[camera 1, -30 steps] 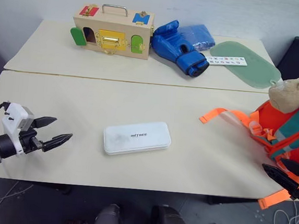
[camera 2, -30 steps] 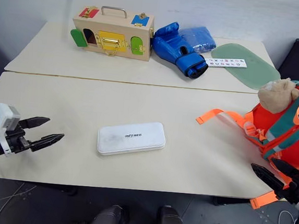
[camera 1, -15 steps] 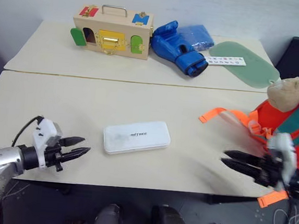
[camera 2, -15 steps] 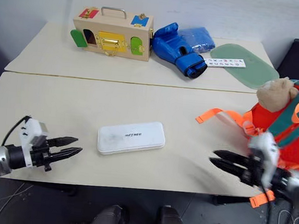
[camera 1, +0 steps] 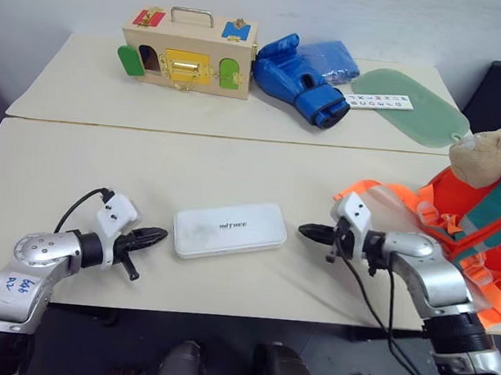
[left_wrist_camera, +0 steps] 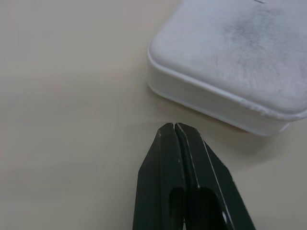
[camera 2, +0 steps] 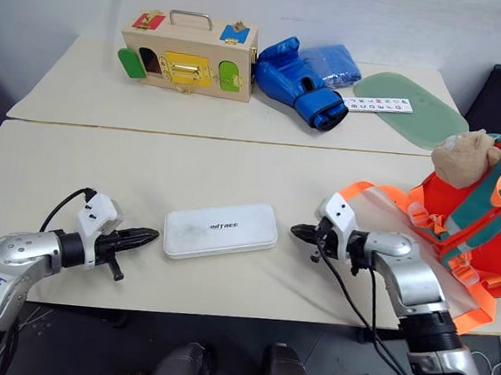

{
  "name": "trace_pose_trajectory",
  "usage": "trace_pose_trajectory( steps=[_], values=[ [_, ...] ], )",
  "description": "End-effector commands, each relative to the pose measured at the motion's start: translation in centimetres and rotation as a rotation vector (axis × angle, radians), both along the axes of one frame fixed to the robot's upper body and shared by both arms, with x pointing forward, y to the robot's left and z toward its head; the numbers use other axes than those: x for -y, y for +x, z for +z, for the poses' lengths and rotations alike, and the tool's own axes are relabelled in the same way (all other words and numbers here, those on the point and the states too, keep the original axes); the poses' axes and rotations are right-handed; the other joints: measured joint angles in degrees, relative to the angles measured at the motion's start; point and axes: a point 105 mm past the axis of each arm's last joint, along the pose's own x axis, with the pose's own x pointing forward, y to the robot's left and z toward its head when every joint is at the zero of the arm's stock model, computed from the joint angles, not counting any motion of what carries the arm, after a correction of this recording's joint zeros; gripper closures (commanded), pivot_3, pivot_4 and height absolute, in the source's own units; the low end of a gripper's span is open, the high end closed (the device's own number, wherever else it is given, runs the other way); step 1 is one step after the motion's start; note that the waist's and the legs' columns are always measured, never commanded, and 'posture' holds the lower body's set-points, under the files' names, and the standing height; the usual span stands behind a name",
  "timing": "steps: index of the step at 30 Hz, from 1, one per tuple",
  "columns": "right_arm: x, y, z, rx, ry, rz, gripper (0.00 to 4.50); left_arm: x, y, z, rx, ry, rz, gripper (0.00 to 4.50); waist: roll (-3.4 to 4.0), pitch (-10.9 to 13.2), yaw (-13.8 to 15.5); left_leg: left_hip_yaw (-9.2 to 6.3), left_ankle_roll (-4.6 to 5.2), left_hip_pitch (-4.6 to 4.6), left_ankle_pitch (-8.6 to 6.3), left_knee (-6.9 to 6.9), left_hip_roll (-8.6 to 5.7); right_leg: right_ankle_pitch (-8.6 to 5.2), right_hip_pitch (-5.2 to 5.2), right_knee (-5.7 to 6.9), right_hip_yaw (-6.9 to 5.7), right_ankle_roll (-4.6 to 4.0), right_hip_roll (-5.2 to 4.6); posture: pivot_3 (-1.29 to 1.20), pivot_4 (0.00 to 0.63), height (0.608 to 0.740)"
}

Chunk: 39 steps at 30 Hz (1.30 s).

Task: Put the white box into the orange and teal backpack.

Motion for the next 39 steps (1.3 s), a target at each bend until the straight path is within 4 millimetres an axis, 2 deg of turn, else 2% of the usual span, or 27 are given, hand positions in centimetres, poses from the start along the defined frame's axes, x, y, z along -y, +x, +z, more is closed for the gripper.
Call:
trace_pose_trajectory(
  steps=[1,10,15,18,20,22,26,29,31,34,39],
  values=[
    [-0.7,-0.5,0.8,0.037,0.004,0.055,4.50,0.8,0.7,0.3,0.021,-0.002,-0.009,4.47,0.00,0.0,0.0,-0.01,-0.02,0.03,0.02,-0.01,0.00,0.00,0.00,0.05,0.00,0.00,0.00,0.00,0.150,0.740],
    [-1.5,-3.6,1.0,-0.019,0.039,0.165,4.50,1.5,2.6,0.5,0.048,-0.036,0.012,4.47,-0.01,0.0,0.1,-0.04,-0.02,0.02,0.03,0.00,0.00,0.00,0.00,0.11,-0.04,0.00,0.01,0.00,0.150,0.740],
    [-0.9,-3.7,0.8,-0.023,0.031,0.138,4.50,0.8,3.3,0.6,0.057,-0.044,0.043,4.47,-0.01,0.0,0.0,-0.03,-0.03,0.05,0.04,0.00,0.01,0.00,0.00,0.13,-0.03,0.00,0.03,0.00,0.150,0.740],
    [0.0,-3.1,0.5,-0.013,0.003,0.105,4.50,-0.9,3.0,0.3,0.022,-0.018,0.063,4.47,-0.01,0.0,0.0,-0.03,-0.03,0.05,0.04,0.00,0.01,0.00,0.00,0.13,-0.03,0.00,0.02,0.00,0.150,0.740],
    [0.4,-2.7,0.7,-0.005,-0.005,0.094,4.50,-3.0,3.2,0.2,-0.025,-0.031,0.135,4.10,-0.01,0.0,0.0,-0.03,-0.04,0.05,0.04,0.01,0.01,0.00,0.00,0.13,-0.03,0.00,0.03,0.00,0.150,0.740],
    [0.6,-2.2,0.8,0.005,-0.012,0.092,4.50,-4.3,3.3,0.3,-0.105,-0.151,0.214,3.68,-0.01,0.0,-0.2,-0.02,-0.06,0.09,0.06,-0.01,0.02,0.00,0.00,0.14,-0.03,0.00,0.03,0.00,0.150,0.740],
    [0.7,-1.4,0.8,0.008,-0.013,0.087,4.50,-3.3,1.8,1.0,-0.320,-0.433,0.155,2.43,-0.01,0.0,-0.2,-0.03,-0.09,0.10,0.09,0.01,0.02,-0.01,-0.01,0.23,-0.04,-0.01,0.03,0.00,0.150,0.740],
    [0.7,-1.2,0.4,0.010,-0.027,0.097,4.50,-3.8,1.9,1.4,-0.451,-0.579,0.182,1.45,-0.02,0.0,0.0,-0.04,-0.16,0.09,0.12,0.05,0.01,-0.01,-0.01,0.24,-0.05,-0.01,0.03,0.00,0.150,0.740],
    [0.6,-1.3,0.3,0.009,-0.030,0.105,4.50,-3.7,1.6,1.2,-0.536,-0.602,0.179,0.86,-0.03,0.0,0.0,-0.05,-0.16,0.08,0.13,0.09,0.00,-0.01,0.00,0.25,-0.07,-0.01,0.03,0.00,0.150,0.740],
    [0.5,-1.3,0.3,0.012,-0.030,0.113,4.50,-3.2,2.0,0.2,-0.550,-0.521,0.168,0.04,-0.01,0.0,0.0,-0.04,-0.24,0.09,0.17,0.09,-0.02,-0.01,0.00,0.25,-0.05,-0.01,0.02,0.00,0.150,0.740],
    [0.5,-1.3,0.4,0.017,-0.033,0.115,4.50,-1.8,2.2,1.0,-0.642,-0.585,0.092,0.04,0.01,0.0,0.3,-0.09,-0.23,0.16,0.17,0.11,-0.03,-0.01,0.09,0.28,-0.08,-0.01,0.01,0.00,0.150,0.740]
  ],
)
